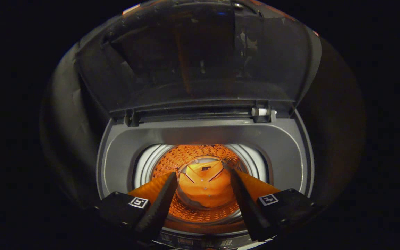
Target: Put the clothes into the washing machine and then close the washing machine lid.
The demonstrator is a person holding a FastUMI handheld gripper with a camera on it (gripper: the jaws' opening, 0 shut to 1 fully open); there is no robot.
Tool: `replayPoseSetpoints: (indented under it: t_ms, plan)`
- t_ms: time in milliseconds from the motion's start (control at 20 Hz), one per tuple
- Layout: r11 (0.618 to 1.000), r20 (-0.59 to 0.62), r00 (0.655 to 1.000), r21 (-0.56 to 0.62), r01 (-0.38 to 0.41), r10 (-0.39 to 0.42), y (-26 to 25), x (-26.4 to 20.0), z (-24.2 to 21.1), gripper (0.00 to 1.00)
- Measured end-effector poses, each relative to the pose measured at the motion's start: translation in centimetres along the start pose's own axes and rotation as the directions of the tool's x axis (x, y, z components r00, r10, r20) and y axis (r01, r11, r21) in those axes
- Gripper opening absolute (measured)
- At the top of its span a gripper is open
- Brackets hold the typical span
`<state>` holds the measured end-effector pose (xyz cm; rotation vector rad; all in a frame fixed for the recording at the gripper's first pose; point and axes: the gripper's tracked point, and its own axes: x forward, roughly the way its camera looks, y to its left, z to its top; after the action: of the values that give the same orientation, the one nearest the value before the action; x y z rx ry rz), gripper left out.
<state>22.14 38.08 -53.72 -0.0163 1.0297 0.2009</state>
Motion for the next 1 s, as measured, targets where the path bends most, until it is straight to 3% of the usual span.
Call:
replayPoseSetpoints:
  t_ms: [400, 700, 1000]
  plan:
    - [1.000, 0.130, 0.991, -0.005, -0.026, 0.027, 0.0, -3.8, 4.2, 0.99]
    - [0.997, 0.247, 0.966, 0.002, -0.077, 0.074, 1.6, -5.9, 9.0, 0.99]
    - [0.997, 0.348, 0.934, -0.049, -0.062, 0.076, 2.1, -7.0, 13.9, 0.98]
